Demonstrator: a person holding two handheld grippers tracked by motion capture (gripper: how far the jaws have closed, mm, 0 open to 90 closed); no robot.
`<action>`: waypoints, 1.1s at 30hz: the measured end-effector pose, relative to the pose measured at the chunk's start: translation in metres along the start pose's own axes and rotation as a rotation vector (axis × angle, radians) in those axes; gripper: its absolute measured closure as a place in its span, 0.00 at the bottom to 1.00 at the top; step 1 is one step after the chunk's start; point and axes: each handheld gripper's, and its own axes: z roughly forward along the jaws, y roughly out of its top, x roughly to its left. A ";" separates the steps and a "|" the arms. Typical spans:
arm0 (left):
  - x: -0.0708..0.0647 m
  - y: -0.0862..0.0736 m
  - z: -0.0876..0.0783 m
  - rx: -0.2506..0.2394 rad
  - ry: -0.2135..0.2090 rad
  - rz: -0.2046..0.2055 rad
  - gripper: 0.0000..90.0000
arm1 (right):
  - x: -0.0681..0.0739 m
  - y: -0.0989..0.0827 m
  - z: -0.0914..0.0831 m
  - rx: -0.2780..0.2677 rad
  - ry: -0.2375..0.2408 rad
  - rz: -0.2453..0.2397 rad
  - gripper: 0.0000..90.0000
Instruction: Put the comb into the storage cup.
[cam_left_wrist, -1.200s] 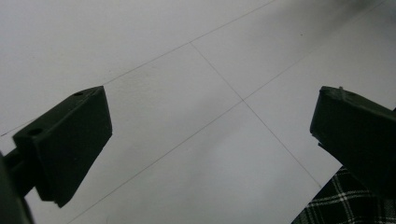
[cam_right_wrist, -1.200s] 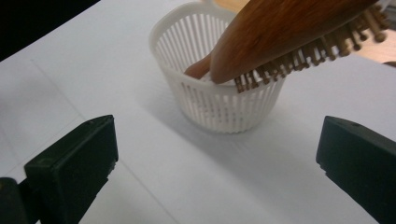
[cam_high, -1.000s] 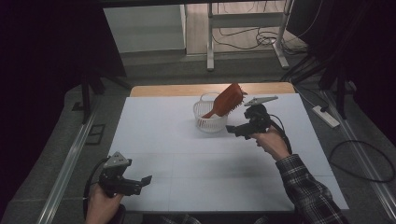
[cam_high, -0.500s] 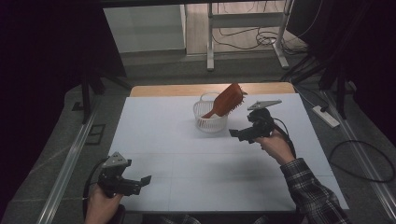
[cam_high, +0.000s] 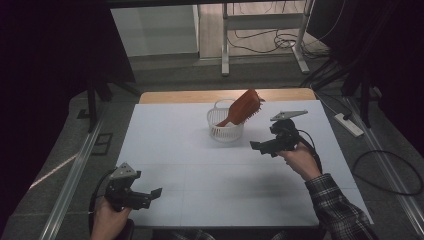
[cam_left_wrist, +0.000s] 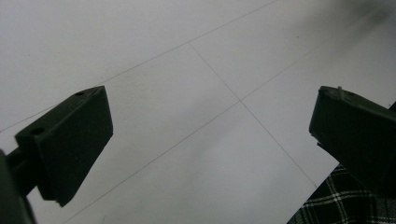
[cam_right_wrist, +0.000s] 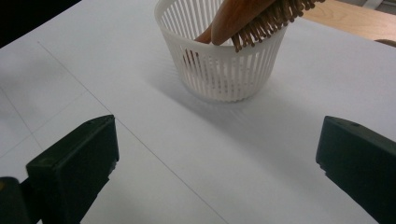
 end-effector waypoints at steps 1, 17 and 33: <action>0.000 0.000 0.000 -0.001 0.000 0.000 0.00 | 0.000 -0.001 -0.001 -0.002 0.003 0.001 0.00; 0.000 0.000 0.000 0.000 -0.001 0.001 0.00 | 0.000 -0.016 -0.015 0.003 -0.010 -0.001 0.00; 0.000 0.000 0.000 0.001 -0.002 0.002 0.01 | 0.000 -0.038 -0.028 0.023 0.003 0.008 0.00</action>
